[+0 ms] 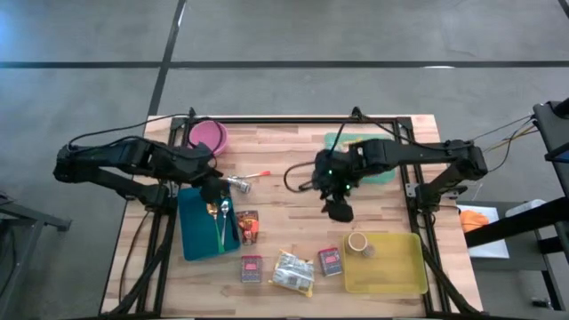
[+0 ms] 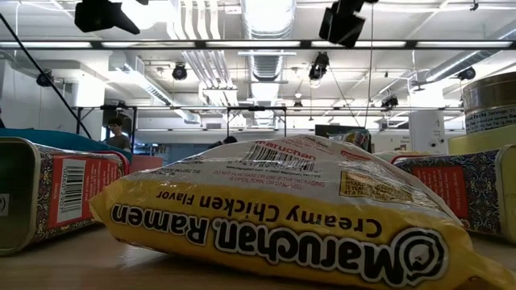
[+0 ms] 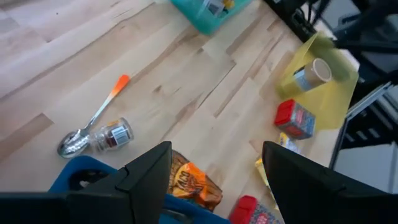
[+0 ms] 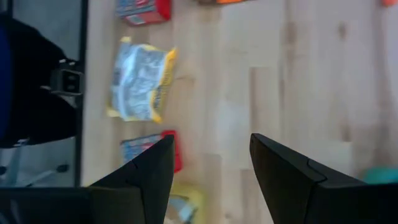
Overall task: Pick & Place Food Item
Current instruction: Put the yellow noodle pack into the green bin
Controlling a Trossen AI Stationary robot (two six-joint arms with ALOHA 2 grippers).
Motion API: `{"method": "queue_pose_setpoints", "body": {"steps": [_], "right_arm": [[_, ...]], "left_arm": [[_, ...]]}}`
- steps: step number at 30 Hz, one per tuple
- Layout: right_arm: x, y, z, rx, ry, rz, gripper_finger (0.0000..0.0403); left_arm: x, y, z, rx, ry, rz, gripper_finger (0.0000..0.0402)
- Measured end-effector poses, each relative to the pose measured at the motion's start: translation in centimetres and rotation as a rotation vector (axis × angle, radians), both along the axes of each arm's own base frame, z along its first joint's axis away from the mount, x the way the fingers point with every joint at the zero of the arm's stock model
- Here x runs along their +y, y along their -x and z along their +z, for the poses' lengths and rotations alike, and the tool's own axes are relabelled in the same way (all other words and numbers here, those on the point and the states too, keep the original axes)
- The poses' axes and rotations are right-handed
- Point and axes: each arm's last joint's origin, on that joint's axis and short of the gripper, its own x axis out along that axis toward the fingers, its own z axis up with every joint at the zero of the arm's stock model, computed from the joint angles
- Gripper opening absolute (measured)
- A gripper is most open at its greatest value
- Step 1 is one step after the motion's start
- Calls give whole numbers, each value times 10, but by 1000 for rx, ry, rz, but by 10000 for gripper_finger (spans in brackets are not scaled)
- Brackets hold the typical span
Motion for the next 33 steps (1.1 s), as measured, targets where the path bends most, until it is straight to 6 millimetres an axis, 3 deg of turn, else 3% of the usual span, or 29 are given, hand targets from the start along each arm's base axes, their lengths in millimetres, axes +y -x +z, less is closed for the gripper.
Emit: {"method": "queue_pose_setpoints", "body": {"steps": [7,13,23,27,33], "right_arm": [[28,-1,2,21,-85,-73,203],[50,-17,-9,24,-151,-122,203],[93,-56,-55,11,-101,-132,203],[101,-67,-68,-9,-45,-153,203],[109,-89,-93,-39,-109,-145,203]], "left_arm": [[-1,-3,-2,22,-39,-66,258],[-1,-3,-2,30,-79,-110,258],[-2,-1,-3,55,-80,-161,258],[-2,1,-6,91,-72,-178,258],[-2,2,-6,101,-83,-192,258]]}}
